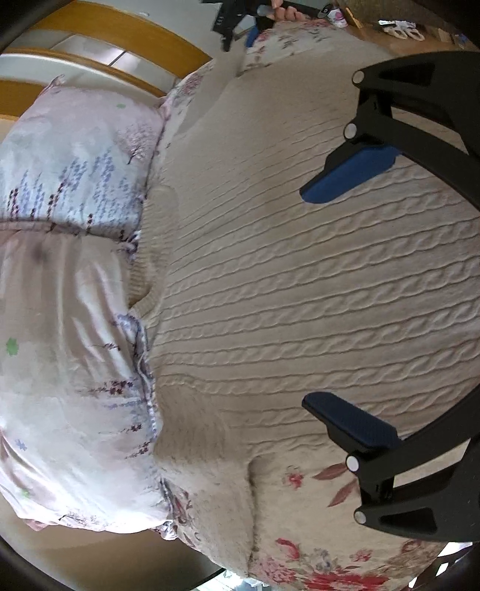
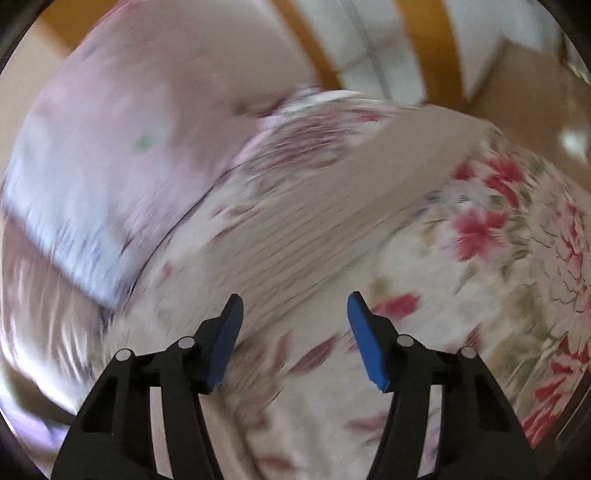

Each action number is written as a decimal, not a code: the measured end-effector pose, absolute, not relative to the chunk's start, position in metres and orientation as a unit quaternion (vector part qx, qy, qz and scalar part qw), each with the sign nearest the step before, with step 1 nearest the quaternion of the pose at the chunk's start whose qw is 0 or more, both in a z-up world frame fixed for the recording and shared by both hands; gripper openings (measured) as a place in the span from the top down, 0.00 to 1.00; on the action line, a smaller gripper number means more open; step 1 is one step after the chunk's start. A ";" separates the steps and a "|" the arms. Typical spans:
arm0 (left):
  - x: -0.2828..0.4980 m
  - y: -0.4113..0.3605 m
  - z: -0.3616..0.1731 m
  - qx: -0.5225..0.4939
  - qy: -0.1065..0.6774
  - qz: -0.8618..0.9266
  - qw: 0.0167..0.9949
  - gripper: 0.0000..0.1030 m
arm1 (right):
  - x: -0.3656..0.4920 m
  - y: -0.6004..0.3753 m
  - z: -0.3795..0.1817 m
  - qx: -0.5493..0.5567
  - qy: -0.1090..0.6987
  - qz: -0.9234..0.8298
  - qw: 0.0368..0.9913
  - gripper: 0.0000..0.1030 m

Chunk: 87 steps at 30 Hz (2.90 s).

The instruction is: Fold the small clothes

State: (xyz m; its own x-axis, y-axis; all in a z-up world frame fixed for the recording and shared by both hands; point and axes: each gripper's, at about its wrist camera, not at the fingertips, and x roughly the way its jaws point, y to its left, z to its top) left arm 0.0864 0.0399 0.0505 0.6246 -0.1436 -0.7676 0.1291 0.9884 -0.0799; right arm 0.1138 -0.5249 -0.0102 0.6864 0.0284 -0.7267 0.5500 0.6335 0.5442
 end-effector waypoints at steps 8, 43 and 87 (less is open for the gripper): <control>0.110 0.039 0.059 0.006 0.407 -0.079 0.910 0.02 | 0.113 -0.574 -0.036 0.478 0.334 -0.187 0.790 0.58; 0.169 0.059 0.035 -0.153 0.433 -0.167 0.872 0.02 | 0.168 -0.300 -0.008 0.192 0.378 0.131 0.896 0.92; 0.188 0.102 0.004 -0.371 0.465 -0.229 0.771 0.23 | 0.191 -0.143 0.005 0.031 0.376 0.157 0.913 0.50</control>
State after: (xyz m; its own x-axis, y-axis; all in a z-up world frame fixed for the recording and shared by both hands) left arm 0.1881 0.1022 0.0039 0.4620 -0.6976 -0.5476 0.0079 0.6207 -0.7840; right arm 0.1905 -0.1433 0.0046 0.6681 0.3093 -0.6767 -0.2634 0.9489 0.1737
